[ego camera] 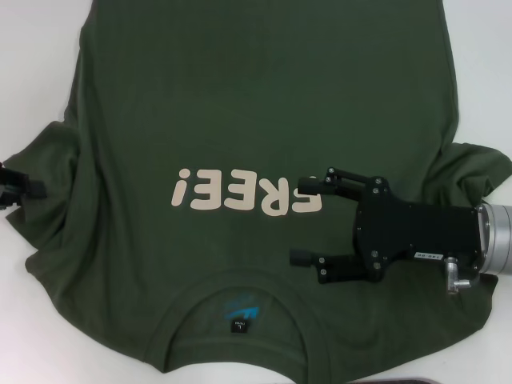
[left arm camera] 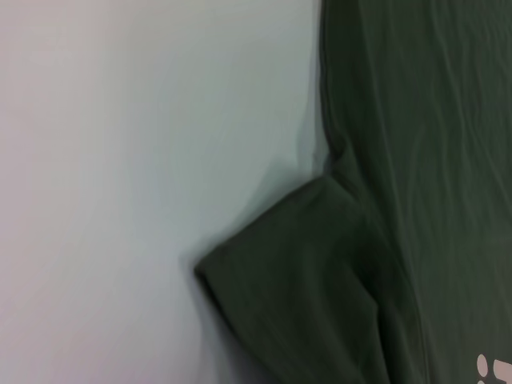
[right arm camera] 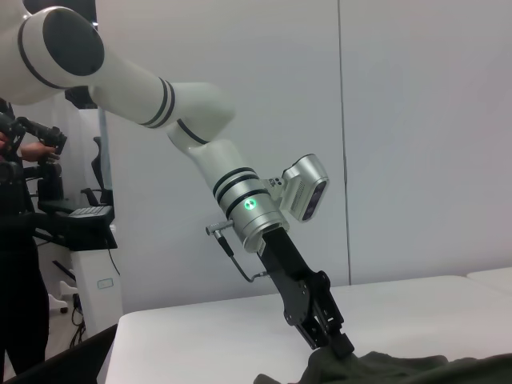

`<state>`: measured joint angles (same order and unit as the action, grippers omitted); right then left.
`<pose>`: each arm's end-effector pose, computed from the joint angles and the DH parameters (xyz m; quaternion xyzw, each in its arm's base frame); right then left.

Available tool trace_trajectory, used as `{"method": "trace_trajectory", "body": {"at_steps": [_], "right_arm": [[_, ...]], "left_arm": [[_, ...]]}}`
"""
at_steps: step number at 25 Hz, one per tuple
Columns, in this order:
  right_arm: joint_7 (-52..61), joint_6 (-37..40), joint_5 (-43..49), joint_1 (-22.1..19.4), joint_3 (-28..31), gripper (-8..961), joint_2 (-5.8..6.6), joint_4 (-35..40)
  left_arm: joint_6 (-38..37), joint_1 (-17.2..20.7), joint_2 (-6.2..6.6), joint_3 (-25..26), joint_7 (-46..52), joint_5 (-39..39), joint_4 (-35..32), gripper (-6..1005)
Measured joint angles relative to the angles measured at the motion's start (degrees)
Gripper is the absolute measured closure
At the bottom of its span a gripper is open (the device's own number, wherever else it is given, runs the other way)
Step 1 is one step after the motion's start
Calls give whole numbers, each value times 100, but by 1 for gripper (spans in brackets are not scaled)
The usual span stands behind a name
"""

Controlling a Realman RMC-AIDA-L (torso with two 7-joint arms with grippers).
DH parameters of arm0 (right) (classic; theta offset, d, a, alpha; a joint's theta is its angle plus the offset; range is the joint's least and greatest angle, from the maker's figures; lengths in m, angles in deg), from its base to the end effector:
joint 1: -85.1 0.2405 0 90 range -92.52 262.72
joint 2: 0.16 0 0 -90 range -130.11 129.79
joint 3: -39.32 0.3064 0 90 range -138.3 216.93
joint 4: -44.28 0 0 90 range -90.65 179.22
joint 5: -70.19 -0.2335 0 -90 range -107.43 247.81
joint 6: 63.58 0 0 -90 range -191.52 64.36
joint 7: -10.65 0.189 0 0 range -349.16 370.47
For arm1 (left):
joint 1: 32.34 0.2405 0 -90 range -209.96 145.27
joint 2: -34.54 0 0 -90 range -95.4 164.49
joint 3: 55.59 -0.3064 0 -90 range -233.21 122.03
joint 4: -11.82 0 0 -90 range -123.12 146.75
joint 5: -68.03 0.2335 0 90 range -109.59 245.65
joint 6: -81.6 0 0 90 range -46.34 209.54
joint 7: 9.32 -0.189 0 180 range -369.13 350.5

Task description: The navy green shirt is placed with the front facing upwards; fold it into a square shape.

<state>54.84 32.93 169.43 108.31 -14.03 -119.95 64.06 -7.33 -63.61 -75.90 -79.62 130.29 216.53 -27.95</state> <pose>0.2983 0.2862 -0.1225 -0.9344 0.0634 0.3396 0.0866 -0.4168 0.3718 0.0200 -0.6881 -0.7066 -0.0784 0.1455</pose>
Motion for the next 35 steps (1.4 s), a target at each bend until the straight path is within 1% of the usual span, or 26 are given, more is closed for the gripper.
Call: {"method": "trace_trajectory", "body": {"at_steps": [1,7,13,18,22,28,31,35], "right_arm": [[-1,0,-1,0,0,28,0,3],[-2,0,-2,8,0,28,6,26],[20,0,-3,12,0,28,2,69],[20,-1,-11,18,0,28,0,70],[20,-1,-18,24,0,27,0,70],[20,-1,-20,38,0,27,0,70],[20,-1,-20,43,0,27,0,70],[20,-1,-19,58,0,27,0,70]], "left_arm": [[0,-3,0,-4,1,0,1,691],[1,-3,7,-64,51,5,-4,892],[-17,-11,37,-37,60,-17,-35,936],[-147,-71,25,-6,63,-111,-95,973],[-388,-106,-17,-7,24,-327,-252,973],[-705,-120,-22,-17,-6,-571,-416,973],[-771,-126,-70,-49,-29,-678,-434,973],[-777,-171,-207,-59,-76,-733,-446,973]]}}
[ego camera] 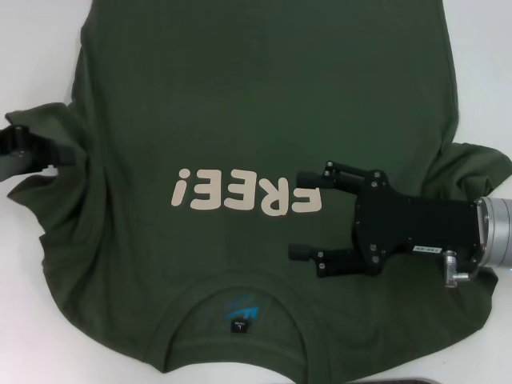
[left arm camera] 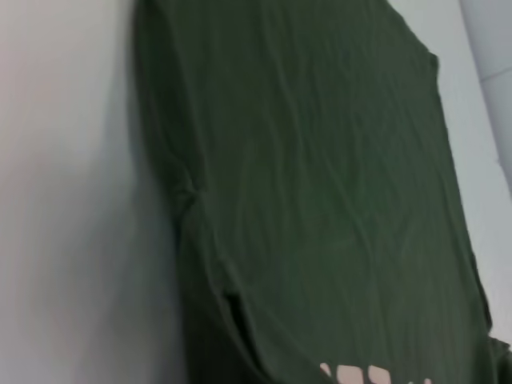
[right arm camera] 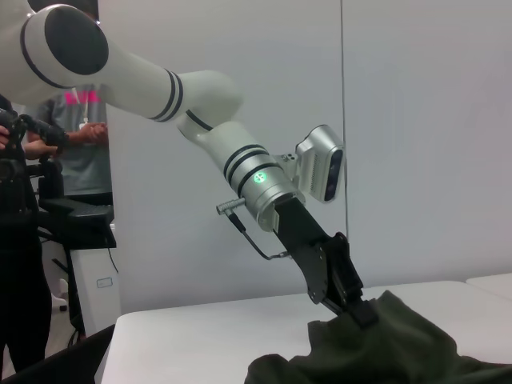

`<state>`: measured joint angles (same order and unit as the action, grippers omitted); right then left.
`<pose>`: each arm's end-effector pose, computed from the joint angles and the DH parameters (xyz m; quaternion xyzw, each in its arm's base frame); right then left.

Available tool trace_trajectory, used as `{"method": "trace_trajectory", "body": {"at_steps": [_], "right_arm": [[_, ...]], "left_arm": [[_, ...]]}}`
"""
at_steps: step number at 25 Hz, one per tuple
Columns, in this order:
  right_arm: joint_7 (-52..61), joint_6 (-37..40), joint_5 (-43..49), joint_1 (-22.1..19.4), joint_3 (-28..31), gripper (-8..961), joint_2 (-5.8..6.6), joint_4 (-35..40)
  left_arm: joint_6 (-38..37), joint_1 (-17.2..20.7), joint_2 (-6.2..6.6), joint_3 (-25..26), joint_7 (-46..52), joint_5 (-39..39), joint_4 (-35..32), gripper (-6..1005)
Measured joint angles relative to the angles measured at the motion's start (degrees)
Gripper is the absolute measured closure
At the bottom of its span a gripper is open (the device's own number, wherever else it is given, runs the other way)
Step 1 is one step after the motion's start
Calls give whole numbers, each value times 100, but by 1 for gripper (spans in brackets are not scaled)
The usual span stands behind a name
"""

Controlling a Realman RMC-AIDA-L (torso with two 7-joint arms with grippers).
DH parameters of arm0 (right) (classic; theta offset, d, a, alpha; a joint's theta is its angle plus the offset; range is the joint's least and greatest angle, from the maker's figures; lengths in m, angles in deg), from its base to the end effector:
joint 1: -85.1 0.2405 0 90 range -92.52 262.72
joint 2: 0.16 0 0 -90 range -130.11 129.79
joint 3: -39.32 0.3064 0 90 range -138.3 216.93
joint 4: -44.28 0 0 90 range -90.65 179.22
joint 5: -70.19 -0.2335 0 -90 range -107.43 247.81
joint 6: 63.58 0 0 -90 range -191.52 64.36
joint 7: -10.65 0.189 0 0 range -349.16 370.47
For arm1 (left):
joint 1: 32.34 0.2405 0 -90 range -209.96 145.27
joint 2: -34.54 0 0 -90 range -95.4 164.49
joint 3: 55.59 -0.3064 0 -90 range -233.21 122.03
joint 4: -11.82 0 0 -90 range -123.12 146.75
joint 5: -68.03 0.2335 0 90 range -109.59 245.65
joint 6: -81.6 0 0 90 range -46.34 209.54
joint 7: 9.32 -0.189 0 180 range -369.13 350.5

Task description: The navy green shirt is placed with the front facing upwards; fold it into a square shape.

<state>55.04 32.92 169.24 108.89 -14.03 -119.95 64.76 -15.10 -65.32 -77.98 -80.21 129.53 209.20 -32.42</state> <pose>0.2946 0.2917 -0.1206 -0.9349 0.0550 0.3395 0.0877 -0.3627 0.3841 0.0167 -0.7288 -0.6656 -0.1348 0.0879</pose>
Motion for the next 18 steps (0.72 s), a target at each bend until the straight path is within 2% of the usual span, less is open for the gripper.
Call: {"method": "trace_trajectory", "body": {"at_steps": [3,6,18], "right_arm": [[0,-7,0,10,0,27,0,0],[0,-9,0,12,0,26,0,0],[0,-25,0,-1,0,26,0,0]], "left_arm": [[45,-35,-63,4,-4,-4,-7,972],[132,-52,-72,17,20,-4,-12,972],[276,-26,106,54,443,55,-250,972]]}}
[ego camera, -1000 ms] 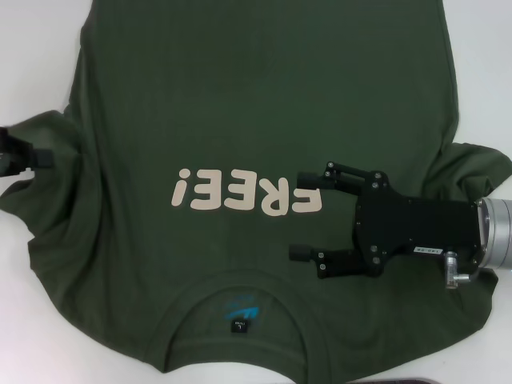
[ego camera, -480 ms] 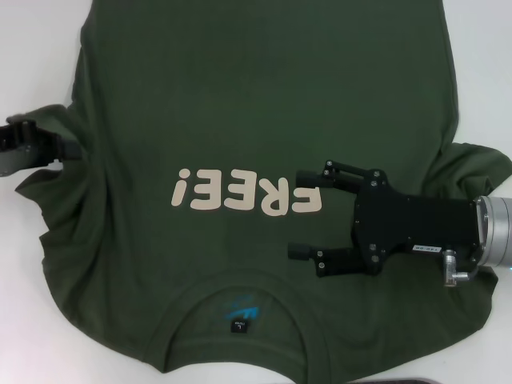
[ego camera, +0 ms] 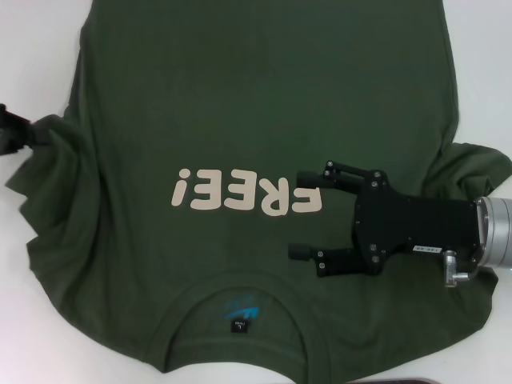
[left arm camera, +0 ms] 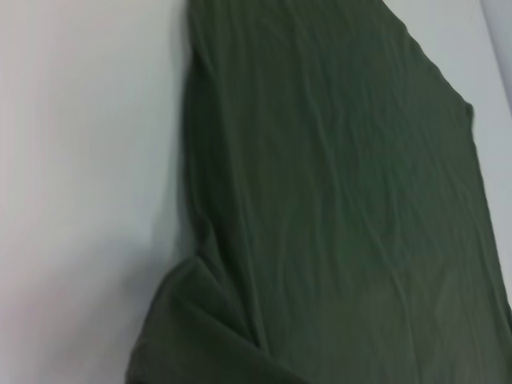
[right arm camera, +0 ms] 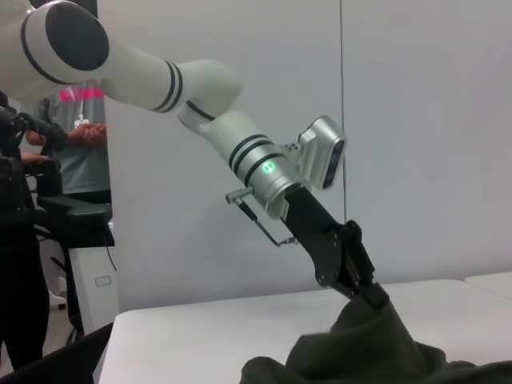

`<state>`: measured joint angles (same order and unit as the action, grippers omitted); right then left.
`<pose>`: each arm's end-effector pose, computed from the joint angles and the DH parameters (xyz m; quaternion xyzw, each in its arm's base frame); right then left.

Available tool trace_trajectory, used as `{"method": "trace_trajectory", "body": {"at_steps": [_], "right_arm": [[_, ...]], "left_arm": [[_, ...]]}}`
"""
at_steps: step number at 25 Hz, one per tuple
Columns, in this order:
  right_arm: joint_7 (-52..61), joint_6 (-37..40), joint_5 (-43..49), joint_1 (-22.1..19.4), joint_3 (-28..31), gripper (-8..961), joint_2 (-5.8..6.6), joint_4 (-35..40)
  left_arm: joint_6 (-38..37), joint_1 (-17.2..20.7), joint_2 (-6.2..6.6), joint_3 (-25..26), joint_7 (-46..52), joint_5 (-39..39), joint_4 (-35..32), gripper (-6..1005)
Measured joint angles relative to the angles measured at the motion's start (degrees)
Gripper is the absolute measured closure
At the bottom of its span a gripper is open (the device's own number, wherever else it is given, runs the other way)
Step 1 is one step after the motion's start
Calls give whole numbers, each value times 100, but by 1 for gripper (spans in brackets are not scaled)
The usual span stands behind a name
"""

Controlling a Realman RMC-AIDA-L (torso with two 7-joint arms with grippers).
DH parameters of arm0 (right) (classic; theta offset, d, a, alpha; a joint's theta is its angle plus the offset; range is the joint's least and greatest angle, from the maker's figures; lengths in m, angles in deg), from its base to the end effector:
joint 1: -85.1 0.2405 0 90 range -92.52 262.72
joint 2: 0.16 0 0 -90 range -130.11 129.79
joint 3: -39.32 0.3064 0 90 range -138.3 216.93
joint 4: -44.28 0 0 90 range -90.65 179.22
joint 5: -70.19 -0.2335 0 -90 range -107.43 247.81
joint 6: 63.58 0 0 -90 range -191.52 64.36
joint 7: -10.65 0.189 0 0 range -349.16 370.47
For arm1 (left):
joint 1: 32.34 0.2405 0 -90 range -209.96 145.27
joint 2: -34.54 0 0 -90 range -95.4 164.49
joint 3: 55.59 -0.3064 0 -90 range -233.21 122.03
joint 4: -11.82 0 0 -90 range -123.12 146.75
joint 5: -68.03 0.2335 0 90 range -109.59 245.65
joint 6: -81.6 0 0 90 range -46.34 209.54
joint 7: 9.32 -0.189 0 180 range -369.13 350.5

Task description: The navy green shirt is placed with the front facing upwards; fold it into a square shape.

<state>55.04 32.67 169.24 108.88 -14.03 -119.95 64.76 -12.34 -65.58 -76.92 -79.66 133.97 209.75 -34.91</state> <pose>0.2952 0.2921 -0.1209 -0.9353 0.0557 0.3380 0.0891 -0.3703 0.3990 0.0396 -0.7042 -0.6829 -0.1395 0.1350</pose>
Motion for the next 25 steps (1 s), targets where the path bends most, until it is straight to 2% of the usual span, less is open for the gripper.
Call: {"method": "trace_trajectory", "body": {"at_steps": [4,12,20,25], "right_arm": [[-5,-31,0,9,0,26,0,0],[-25,-37,0,35,80,27,0,0],[-28,-46,0,50,138,27,0,0],[-33,-46,0,48,141,27,0,0]], "left_arm": [[0,18,66,0,164,2,-155,972],[112,65,120,11,301,5,-189,973],[202,126,238,215,356,27,-221,971],[176,169,255,290,363,27,-263,970]]}}
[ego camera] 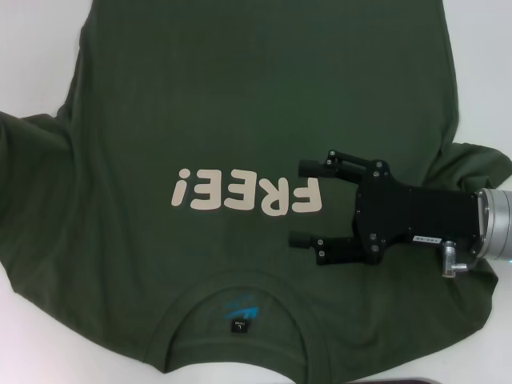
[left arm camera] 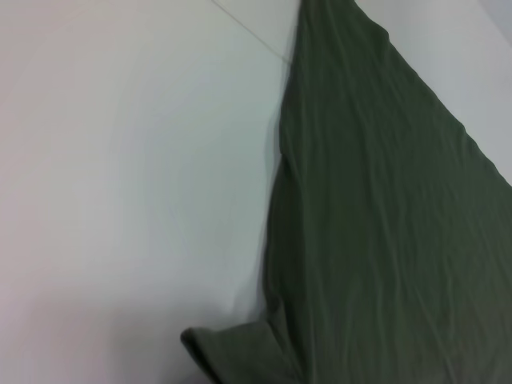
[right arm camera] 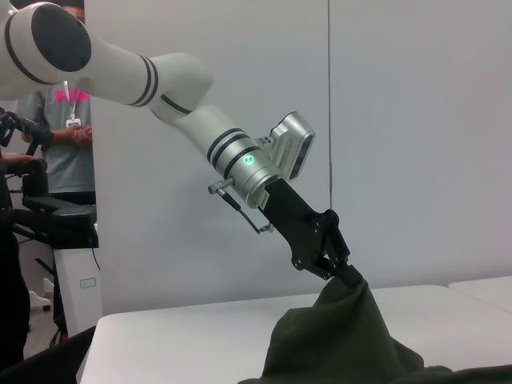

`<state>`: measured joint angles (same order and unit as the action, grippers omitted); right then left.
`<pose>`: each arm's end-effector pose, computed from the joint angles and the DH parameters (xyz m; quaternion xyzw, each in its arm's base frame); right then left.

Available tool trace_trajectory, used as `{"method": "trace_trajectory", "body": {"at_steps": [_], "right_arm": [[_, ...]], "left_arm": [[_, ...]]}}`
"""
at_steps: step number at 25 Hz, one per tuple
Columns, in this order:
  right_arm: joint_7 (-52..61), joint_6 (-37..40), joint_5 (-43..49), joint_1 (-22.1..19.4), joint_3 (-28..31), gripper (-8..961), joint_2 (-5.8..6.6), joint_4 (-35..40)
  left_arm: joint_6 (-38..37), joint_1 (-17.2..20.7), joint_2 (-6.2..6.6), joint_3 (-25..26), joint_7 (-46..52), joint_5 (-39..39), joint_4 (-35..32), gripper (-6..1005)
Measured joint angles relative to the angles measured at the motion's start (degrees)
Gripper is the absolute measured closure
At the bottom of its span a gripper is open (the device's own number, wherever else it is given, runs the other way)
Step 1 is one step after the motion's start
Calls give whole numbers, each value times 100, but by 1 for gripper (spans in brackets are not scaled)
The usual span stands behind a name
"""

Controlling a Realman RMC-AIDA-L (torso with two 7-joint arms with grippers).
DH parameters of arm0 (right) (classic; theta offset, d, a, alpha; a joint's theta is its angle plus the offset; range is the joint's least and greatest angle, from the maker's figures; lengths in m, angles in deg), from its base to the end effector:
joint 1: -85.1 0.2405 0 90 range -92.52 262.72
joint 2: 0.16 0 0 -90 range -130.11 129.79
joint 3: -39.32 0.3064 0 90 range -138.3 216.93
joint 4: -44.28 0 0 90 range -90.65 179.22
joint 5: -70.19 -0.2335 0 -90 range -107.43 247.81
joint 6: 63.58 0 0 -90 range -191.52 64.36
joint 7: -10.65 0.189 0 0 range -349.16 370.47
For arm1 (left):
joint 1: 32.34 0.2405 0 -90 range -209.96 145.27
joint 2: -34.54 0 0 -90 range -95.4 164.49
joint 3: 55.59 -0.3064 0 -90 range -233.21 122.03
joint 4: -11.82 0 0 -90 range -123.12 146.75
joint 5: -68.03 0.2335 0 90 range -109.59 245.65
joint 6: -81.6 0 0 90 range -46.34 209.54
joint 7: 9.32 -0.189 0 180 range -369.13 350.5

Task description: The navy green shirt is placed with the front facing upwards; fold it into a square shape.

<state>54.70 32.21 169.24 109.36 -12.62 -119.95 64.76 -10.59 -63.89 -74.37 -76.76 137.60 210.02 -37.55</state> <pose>0.2942 0.2990 -0.1182 -0.9336 0.0531 0.3393 0.1021 -0.3936 0.4007 0.0831 -0.6640 -0.7042 -0.1590 0.1946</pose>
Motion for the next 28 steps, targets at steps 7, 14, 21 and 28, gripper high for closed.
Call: {"method": "trace_trajectory", "body": {"at_steps": [7,14,21,28], "right_arm": [[-6,-5,0,-1,0,26,-2,-2],[-12,-8,0,-1,0,26,-9,-29],[-19,-54,0,-8,0,26,-14,-51],[-20,-75,0,-6,-6,27,-17,-62]], "left_arm": [[-406,-27,-102,-23,-199,-248,-14,968],[-196,-288,-600,-203,-366,-313,28,966],[640,-452,-906,-648,-365,-318,443,964],[931,-571,-948,-748,-445,-322,799,963]]}}
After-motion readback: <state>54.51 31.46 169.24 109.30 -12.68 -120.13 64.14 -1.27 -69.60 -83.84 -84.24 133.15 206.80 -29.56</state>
